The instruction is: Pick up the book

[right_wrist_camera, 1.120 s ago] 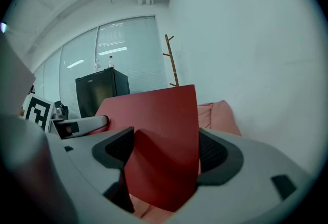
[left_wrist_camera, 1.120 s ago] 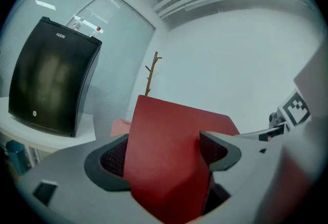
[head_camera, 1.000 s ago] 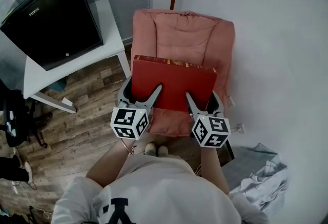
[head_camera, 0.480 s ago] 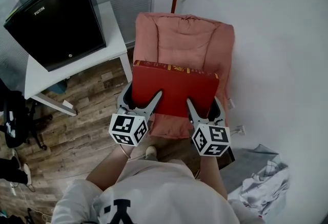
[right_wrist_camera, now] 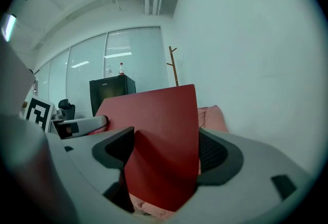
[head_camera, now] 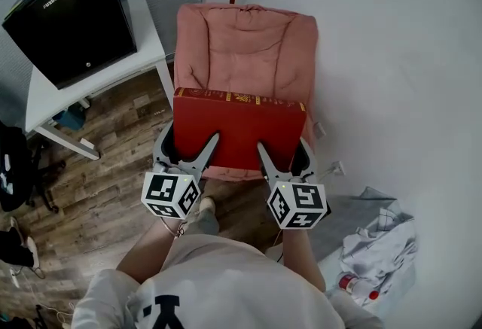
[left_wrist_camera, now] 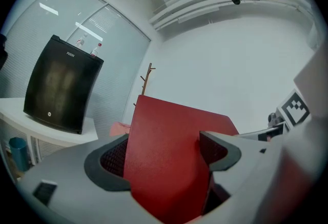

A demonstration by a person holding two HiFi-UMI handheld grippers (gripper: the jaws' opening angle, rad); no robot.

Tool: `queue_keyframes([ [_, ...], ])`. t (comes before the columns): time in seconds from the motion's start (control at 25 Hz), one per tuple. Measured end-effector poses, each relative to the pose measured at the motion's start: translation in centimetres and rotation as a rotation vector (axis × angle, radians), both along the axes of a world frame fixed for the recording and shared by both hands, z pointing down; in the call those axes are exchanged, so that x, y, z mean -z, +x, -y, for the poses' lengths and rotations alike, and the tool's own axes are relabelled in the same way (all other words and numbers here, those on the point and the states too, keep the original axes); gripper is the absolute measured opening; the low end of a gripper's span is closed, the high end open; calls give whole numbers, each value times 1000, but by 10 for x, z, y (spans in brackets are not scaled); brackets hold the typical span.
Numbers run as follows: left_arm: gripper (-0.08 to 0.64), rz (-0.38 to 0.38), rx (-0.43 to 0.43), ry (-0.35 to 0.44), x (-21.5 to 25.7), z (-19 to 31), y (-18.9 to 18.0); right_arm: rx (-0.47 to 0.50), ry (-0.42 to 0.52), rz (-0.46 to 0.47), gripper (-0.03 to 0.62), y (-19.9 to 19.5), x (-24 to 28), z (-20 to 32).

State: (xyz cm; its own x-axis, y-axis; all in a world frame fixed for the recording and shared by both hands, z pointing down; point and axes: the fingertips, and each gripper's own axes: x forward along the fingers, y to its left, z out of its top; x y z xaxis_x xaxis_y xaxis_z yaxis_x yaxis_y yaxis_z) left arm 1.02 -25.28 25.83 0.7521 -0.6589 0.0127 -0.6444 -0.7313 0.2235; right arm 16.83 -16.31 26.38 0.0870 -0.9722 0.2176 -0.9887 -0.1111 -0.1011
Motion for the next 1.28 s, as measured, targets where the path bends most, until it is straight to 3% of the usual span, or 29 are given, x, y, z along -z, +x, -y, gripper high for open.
queue_keyframes([
  [0.48, 410, -11, 41, 11, 3, -123, -24, 38, 20, -19, 380, -21, 4, -117],
  [1.28, 410, 2, 77, 35, 3, -174, -54, 70, 24, -1, 380, -48, 0, -162],
])
